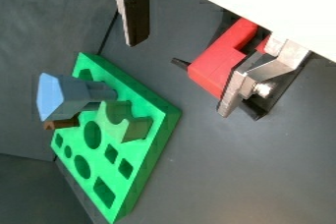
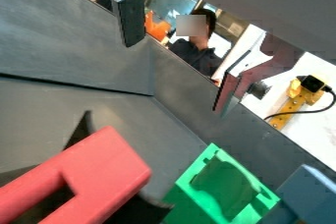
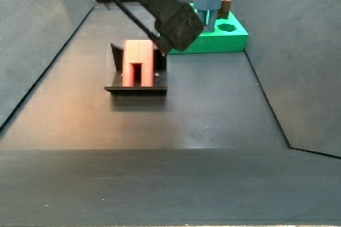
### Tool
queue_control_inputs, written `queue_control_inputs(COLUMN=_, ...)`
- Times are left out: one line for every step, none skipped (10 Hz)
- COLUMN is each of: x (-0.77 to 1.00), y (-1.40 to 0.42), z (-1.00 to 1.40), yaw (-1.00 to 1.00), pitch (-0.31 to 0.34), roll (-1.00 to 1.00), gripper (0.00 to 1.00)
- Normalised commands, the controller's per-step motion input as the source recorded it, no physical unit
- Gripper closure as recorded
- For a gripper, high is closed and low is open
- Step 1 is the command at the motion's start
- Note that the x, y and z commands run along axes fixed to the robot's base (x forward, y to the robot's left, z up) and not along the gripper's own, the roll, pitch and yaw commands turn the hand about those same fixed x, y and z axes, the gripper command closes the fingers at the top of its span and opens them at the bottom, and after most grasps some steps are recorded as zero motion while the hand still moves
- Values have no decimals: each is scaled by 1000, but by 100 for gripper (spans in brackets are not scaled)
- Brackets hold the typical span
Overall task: Pick up the square-circle object. Move up. Rotate the square-circle object. Place the square-circle object on the fixture. Regrasp the square-circle object. Move to above the board. Insert the square-circle object.
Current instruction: Regrasp the square-circle object.
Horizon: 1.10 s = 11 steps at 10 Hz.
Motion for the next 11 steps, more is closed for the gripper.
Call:
queue_control_inputs(x=-99, y=-754, z=698, yaw=24, pitch=45, roll=1000, gripper=0)
queue_control_inputs(x=-118, y=-556, z=485, yaw=23, pitch=30, roll=1000, gripper=0)
queue_control_inputs(x=-121, y=-455, z=361, yaw=22, pitch=24, roll=1000, gripper=0)
queue_control_inputs(x=-100, y=-293, z=160, yaw=22, pitch=19, roll=1000, gripper=0)
queue_control_inputs(x=-51, y=-95, z=49, yaw=22, pitch=18, roll=1000, gripper=0)
queue_control_inputs(x=-26, y=-42, z=43, yaw=22, pitch=20, roll=1000, gripper=0)
queue_control_inputs(x=-23, y=-43, z=31, yaw=22, pitch=19, roll=1000, gripper=0)
queue_control_inputs(x=-34, y=-38, z=17, yaw=23, pitch=13, roll=1000, gripper=0)
queue_control_inputs(x=-46, y=-30, z=17, yaw=23, pitch=8, roll=1000, gripper=0)
queue_control_inputs(x=-51, y=-27, z=12, yaw=24, pitch=0, roll=1000, gripper=0)
queue_control_inputs(x=-53, y=-26, z=11, yaw=24, pitch=-4, roll=1000, gripper=0)
